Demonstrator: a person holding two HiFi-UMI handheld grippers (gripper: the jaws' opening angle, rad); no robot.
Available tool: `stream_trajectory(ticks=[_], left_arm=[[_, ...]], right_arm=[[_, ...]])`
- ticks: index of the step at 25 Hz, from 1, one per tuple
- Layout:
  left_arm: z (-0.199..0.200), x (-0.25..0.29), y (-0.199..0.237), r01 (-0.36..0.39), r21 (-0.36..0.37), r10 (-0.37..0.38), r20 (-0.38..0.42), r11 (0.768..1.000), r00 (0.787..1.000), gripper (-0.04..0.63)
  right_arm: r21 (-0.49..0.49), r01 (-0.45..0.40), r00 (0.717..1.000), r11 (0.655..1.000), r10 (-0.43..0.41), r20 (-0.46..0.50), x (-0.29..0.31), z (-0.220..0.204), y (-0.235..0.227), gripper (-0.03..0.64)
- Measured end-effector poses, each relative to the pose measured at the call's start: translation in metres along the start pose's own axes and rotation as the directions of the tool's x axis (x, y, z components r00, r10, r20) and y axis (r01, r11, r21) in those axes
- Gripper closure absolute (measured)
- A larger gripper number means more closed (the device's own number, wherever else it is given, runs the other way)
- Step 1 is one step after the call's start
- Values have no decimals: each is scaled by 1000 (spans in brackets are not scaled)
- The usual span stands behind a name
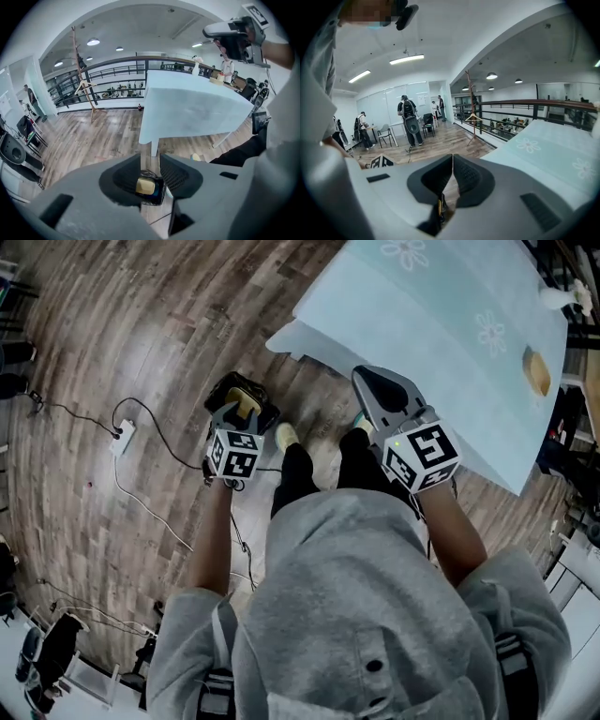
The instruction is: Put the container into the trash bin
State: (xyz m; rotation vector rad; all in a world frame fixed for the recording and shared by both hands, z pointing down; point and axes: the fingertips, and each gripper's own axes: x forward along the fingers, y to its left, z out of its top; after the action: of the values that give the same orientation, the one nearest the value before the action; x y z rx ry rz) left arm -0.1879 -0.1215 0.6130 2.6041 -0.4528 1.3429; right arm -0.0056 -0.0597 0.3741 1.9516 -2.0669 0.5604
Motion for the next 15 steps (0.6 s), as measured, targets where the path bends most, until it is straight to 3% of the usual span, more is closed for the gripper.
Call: stream_trajectory(ticks=[8,15], left_arm=[[104,1,-22,40,43,-45,139,998,989,500],[191,4,-63,62,118,-87,224,991,971,571]], right_arm=[[42,171,983,984,-173,61,-55,9,-72,588],[102,328,935,939,-339,107,-115,6,-142,588]])
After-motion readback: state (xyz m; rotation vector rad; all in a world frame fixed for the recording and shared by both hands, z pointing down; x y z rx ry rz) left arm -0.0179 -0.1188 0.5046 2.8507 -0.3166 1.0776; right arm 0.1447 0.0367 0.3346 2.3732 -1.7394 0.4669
